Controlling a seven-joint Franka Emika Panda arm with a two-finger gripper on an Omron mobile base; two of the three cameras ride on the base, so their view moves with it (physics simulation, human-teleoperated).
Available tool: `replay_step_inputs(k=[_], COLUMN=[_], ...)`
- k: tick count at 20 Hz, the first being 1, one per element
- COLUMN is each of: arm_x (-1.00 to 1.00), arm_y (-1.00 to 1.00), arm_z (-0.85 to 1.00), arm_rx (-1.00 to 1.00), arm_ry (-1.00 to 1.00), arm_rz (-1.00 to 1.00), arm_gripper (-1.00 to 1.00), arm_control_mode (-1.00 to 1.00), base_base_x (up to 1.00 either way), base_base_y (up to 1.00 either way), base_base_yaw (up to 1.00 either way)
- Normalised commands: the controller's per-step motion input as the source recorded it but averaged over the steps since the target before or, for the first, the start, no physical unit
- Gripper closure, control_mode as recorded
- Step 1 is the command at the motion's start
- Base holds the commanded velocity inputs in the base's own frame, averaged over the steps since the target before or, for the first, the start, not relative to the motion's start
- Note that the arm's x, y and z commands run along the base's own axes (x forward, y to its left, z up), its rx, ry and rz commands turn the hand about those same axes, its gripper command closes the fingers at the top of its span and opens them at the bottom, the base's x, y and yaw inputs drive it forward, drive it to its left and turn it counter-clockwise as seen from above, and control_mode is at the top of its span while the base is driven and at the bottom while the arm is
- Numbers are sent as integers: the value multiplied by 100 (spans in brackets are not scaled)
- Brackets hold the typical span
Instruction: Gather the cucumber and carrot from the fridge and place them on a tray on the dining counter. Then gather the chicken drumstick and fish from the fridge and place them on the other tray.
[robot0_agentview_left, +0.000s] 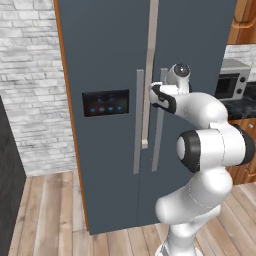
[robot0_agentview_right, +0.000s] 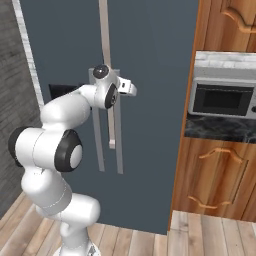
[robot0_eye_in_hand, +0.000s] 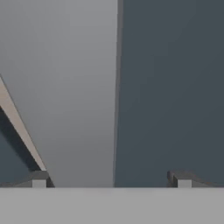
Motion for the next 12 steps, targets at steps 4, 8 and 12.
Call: replay_step_inputs(k=[4, 8, 12], arm_x=[44, 5, 1], arm_y=[3, 18, 18], arm_z=[0, 0, 0], arm_rx=[0, 0, 0], arm_ry=[0, 0, 0], arm_rz=[0, 0, 0], arm_gripper=[-100, -100, -100], arm_control_mode=[-100, -100, -100], base_base_x=[0, 0, 0], base_base_y=[0, 0, 0], base_base_yaw=[0, 0, 0])
